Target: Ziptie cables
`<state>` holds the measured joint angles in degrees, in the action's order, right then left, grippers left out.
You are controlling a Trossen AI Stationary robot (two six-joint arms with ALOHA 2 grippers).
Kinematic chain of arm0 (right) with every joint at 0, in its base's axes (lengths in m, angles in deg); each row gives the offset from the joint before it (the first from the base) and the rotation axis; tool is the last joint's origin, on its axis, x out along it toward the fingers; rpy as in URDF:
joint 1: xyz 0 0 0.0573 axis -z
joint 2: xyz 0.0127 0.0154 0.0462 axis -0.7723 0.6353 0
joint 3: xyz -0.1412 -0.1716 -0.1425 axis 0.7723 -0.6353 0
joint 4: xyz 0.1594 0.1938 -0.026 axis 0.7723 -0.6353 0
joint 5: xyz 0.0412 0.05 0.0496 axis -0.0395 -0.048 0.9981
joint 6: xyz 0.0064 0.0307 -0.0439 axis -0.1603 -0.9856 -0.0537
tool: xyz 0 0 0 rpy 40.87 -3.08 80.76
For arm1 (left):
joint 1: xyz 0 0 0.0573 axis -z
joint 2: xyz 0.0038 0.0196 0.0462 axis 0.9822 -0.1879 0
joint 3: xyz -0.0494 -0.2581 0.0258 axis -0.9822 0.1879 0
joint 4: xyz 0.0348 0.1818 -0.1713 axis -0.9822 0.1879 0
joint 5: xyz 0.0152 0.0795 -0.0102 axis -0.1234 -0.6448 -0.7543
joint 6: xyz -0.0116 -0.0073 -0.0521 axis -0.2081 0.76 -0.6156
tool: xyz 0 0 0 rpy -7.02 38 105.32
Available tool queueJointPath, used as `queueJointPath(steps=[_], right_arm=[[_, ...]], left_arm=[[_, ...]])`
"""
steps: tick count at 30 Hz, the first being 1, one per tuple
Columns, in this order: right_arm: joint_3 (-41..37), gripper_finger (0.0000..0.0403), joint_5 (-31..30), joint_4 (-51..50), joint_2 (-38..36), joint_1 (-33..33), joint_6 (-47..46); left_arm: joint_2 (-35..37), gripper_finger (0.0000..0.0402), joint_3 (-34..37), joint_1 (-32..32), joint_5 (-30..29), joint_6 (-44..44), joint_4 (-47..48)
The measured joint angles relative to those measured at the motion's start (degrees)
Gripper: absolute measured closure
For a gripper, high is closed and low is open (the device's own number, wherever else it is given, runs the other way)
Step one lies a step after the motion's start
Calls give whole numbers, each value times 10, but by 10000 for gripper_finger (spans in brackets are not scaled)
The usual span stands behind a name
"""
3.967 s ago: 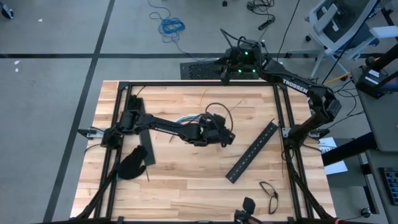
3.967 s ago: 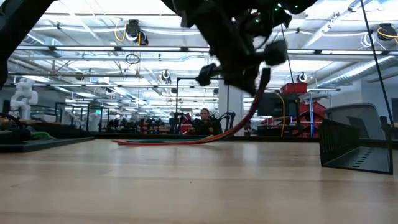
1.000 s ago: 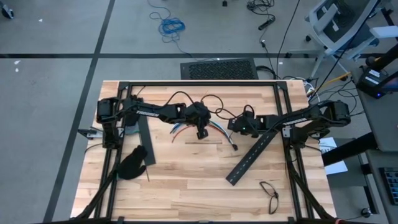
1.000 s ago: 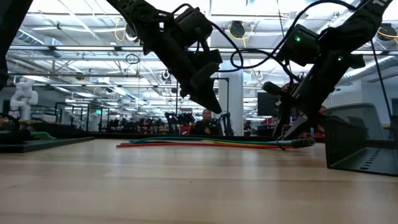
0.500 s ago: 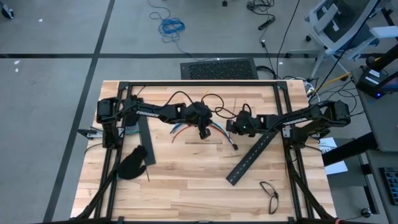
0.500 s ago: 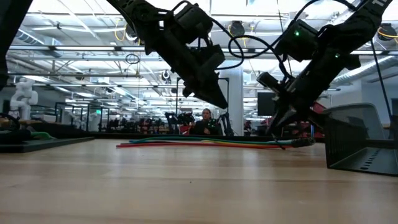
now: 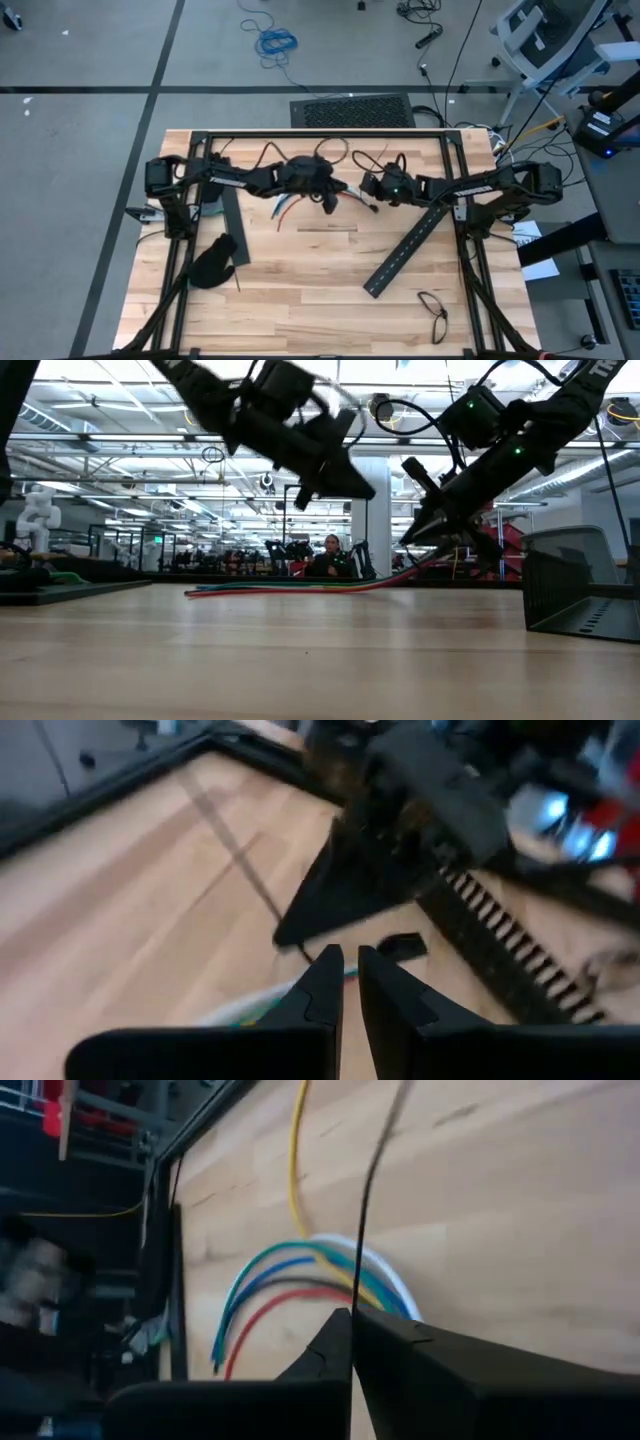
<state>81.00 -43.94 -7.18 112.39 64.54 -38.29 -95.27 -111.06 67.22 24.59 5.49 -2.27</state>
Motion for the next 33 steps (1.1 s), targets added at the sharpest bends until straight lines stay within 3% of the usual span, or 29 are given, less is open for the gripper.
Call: queueJointPath(steps=[4, 9, 12, 18, 24, 33], right_arm=[[0, 402, 0, -13, 0, 29, 39], [0, 403, 5, -11, 0, 64, 104], [0, 403, 19, -3, 2, 70, 141], [37, 403, 61, 1, 49, 45, 229], [54, 403, 81, -1, 86, -5, 258], [84, 403, -14, 48, 130, -85, 160]], left_arm=[[-1, 369, 87, 11, -30, -128, -95], [-2, 369, 171, 48, -180, -348, -149], [-2, 369, 182, 74, -243, -408, -150], [-2, 368, 150, 121, -335, -428, -152], [-21, 368, 104, 149, -375, -440, -126], [-86, 368, 85, 216, -392, -478, -133]])
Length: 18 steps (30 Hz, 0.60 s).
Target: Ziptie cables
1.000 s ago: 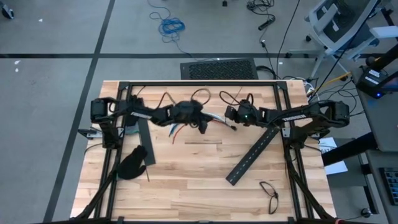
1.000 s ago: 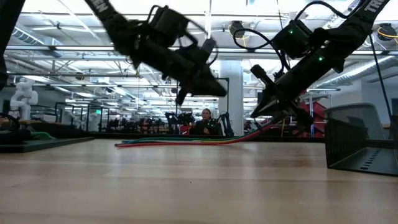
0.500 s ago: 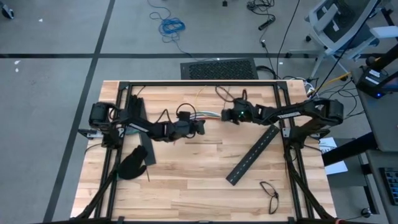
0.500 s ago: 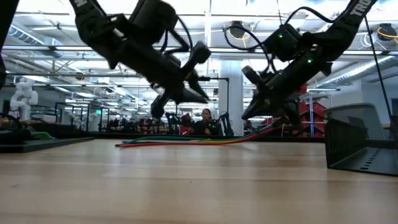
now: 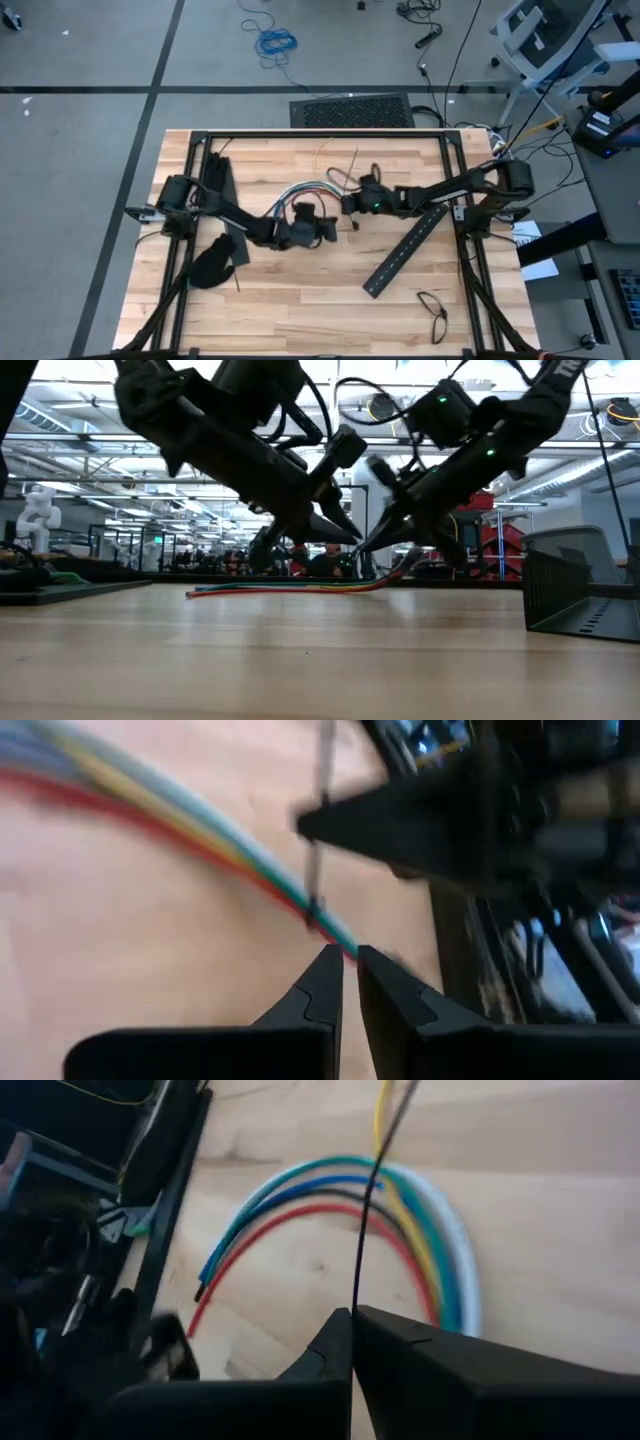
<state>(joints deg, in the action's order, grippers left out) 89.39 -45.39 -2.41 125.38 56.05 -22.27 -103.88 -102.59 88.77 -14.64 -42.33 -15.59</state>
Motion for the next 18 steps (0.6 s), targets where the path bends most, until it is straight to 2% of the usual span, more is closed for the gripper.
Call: queueJointPath(steps=[2, 8, 10, 13, 15, 18], right_arm=[[24, 403, -18, -3, 33, -15, -4], [104, 403, -23, -2, 120, -32, 4], [112, 403, -19, -4, 123, -32, 22], [112, 403, 10, -32, 110, -25, 57], [111, 403, 41, -58, 98, -21, 92], [100, 403, 89, -60, 81, -25, 141]], left_arm=[[-2, 368, 0, 22, -2, -13, 4], [0, 368, 16, 73, -37, -15, 24], [0, 368, 17, 78, -32, 0, 39], [0, 356, 17, 75, 12, 57, 72], [0, 339, 17, 68, 34, 100, 81], [0, 306, 17, 50, 36, 136, 81]])
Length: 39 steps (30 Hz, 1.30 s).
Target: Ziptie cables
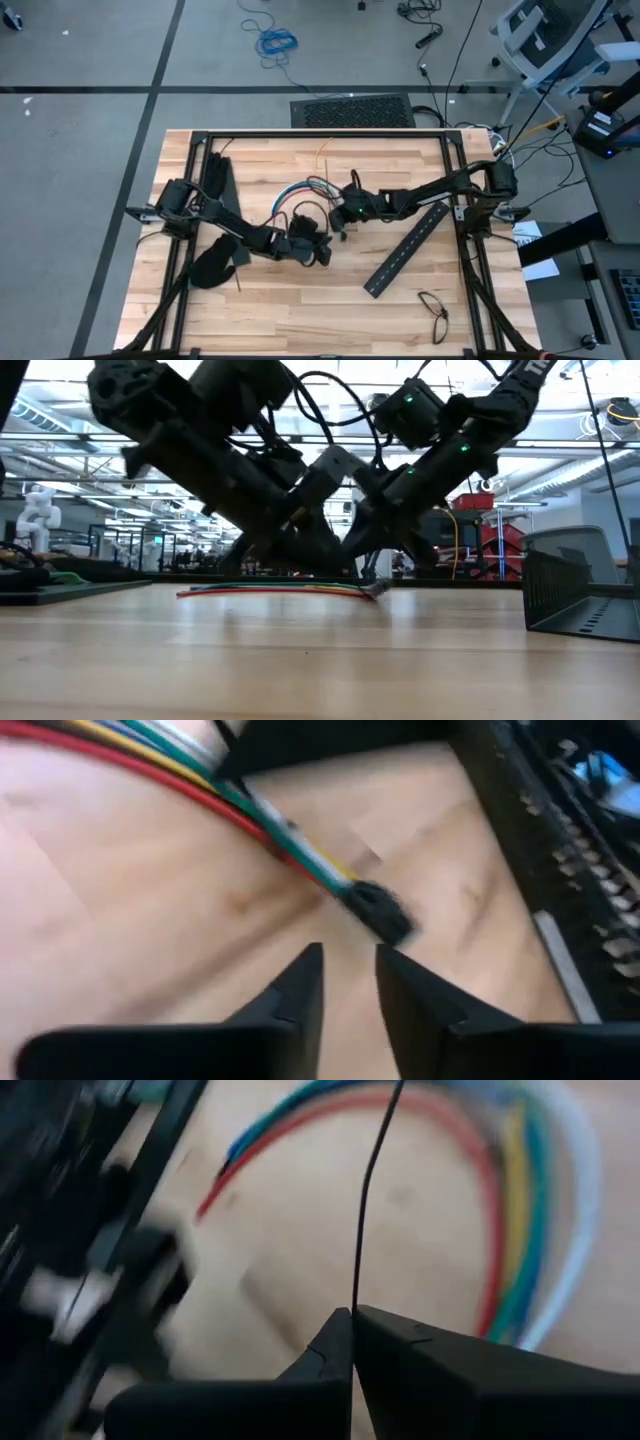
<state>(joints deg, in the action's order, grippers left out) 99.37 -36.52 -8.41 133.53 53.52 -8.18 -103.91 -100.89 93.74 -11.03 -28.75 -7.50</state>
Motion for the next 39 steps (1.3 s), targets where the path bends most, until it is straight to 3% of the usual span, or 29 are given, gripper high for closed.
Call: queueJointPath(steps=[6, 10, 15, 21, 28, 34, 39], right_arm=[[-38, 403, 19, -4, -26, -13, 8], [-52, 403, 23, 7, -40, -4, 10], [-52, 403, 19, 65, -43, 21, -6], [-52, 403, 22, 62, -43, 30, -29], [-52, 403, 22, 54, -43, 26, -16], [-52, 403, 19, 32, -43, 32, 0], [-52, 403, 19, 35, -43, 45, 11]], left_arm=[[0, 234, -3, -37, 8, 52, 1], [0, 212, -3, -59, 48, 69, -6], [-17, 209, -3, -57, 60, 62, -16], [-29, 209, -3, -55, -3, 30, -16], [-32, 209, -3, -66, -13, 67, -21], [-32, 209, -3, -89, 69, 142, -62], [-32, 209, -8, -98, 96, 217, -86]])
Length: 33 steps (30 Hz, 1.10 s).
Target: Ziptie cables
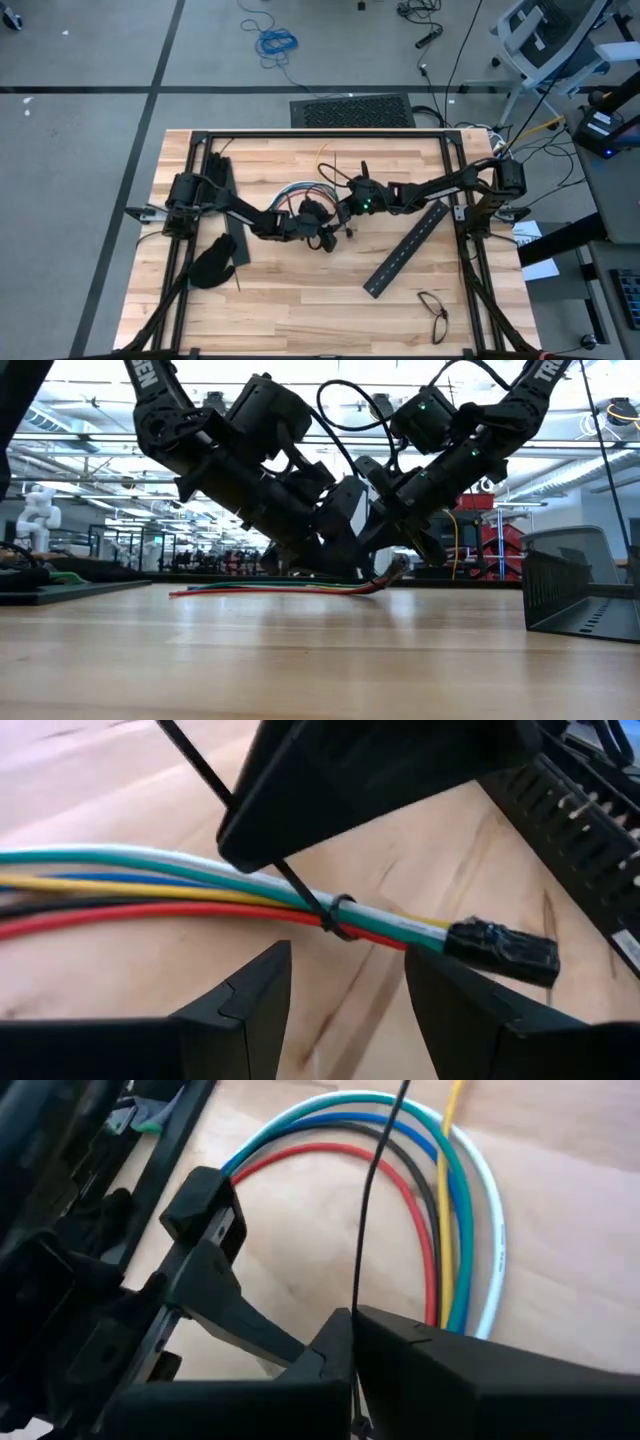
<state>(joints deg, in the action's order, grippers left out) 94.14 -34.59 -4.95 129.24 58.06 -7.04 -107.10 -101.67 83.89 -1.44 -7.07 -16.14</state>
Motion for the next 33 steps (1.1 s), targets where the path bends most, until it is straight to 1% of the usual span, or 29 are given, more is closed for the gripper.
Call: queueJointPath(steps=[4, 6, 10, 15, 20, 25, 33], right_arm=[[0, 403, 3, 12, 0, 2, 0], [0, 403, 3, 19, 0, 2, 0], [0, 403, 5, 38, 0, 2, -4], [0, 403, 14, 37, 0, 1, 4], [0, 403, 15, 34, 0, -1, 24], [0, 403, 14, 11, 0, -1, 43], [0, 403, 13, 3, 0, -1, 52]], left_arm=[[0, 209, -4, -8, 2, 8, -1], [0, 211, -4, -10, 3, 27, -7], [-1, 232, -4, -10, 3, 45, -16], [-15, 264, -4, -10, 3, 1, -16], [-21, 282, -4, -10, 1, -3, -24], [-21, 292, -4, -10, -8, -3, -32], [-21, 293, -4, -17, -17, -18, -40]])
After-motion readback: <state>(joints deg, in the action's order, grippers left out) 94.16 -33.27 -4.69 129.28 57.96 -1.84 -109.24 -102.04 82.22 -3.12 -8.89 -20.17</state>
